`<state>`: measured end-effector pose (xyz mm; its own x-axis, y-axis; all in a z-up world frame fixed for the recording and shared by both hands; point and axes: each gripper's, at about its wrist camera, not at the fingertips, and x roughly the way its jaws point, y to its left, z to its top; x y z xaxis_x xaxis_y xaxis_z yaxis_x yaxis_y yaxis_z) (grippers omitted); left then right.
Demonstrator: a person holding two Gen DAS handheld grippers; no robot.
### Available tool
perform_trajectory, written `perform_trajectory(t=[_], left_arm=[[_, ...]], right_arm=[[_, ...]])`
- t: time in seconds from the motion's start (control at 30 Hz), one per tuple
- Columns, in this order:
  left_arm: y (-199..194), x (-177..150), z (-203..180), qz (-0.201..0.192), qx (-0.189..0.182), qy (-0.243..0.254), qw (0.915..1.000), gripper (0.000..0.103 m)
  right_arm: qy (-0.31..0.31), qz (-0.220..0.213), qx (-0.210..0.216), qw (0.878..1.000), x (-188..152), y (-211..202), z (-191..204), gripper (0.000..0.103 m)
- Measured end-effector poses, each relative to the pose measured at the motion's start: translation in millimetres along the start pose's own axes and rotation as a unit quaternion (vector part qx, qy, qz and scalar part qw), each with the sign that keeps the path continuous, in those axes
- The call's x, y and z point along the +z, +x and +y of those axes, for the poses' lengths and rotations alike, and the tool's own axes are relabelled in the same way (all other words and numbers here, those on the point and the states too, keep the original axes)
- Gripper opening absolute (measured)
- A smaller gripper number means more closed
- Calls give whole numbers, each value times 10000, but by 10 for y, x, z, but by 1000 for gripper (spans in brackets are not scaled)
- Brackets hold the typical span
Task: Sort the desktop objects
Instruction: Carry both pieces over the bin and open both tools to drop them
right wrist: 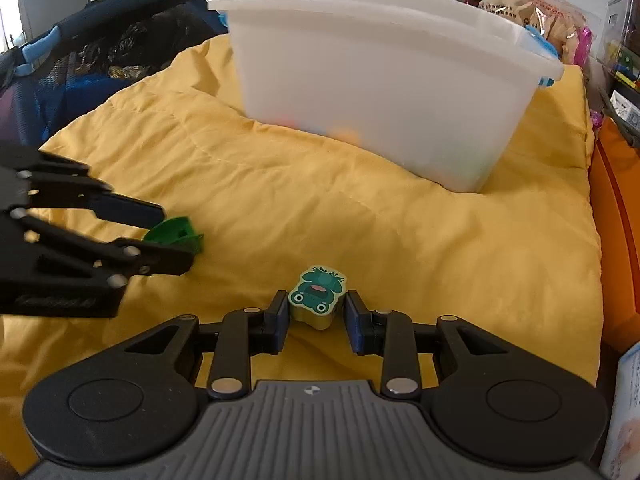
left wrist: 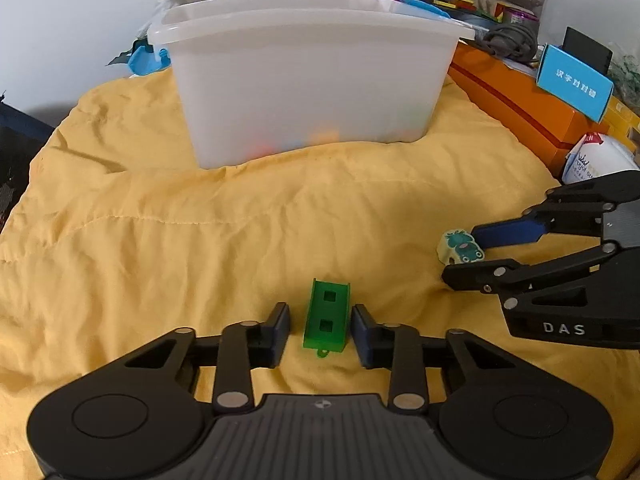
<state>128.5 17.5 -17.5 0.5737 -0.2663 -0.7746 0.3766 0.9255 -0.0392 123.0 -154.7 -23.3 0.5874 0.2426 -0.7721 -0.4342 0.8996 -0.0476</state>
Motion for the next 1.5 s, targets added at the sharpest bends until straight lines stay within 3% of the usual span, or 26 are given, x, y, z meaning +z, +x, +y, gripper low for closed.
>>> perform_trajectory(t=[0.07,0.17,0.37,0.47,0.6,0.87,1.0,1.13,1.23,1.33,1.5], left_arm=[[-4,-8,13,3,-50,-90,9999,29],[-12,-7,29,26,-161,-207,9997,28],[9,-13,-7,45,-135,-140,9998,27],[32,11,11,43,-78,-221,9997,24],[-54,97,26,-11,-90,-267,9996,23],[-730,676,98,-1028,-228,-75,9944,24],[-919,1117,200,-1524,-247,-23,9880,24],[-866,1522,276,-1760,-28,197,9842,24],[-689,1824,355,-1679,16,250,9855,24],[-382,2044,457,-1440,-64,-13,9896,24],[130,2078,538,-868,255,29,9959,24]], right_arm=[[4,-23,-63,10000,6,-28,1,44],[86,-33,-91,9999,7,-42,-16,45],[123,-17,59,9999,-9,0,9,42],[18,33,-66,10000,-3,0,13,33],[149,84,-19,9999,5,-2,-51,32],[52,-356,-3,9994,252,-339,-135,32],[-223,-903,-160,9955,565,-643,-197,32],[70,-1423,45,9898,1023,-865,-406,32],[163,-1700,23,9853,1396,-892,-526,32],[176,-1779,-104,9838,1697,-771,-630,32],[614,-1296,-112,9896,1901,-347,-807,33]])
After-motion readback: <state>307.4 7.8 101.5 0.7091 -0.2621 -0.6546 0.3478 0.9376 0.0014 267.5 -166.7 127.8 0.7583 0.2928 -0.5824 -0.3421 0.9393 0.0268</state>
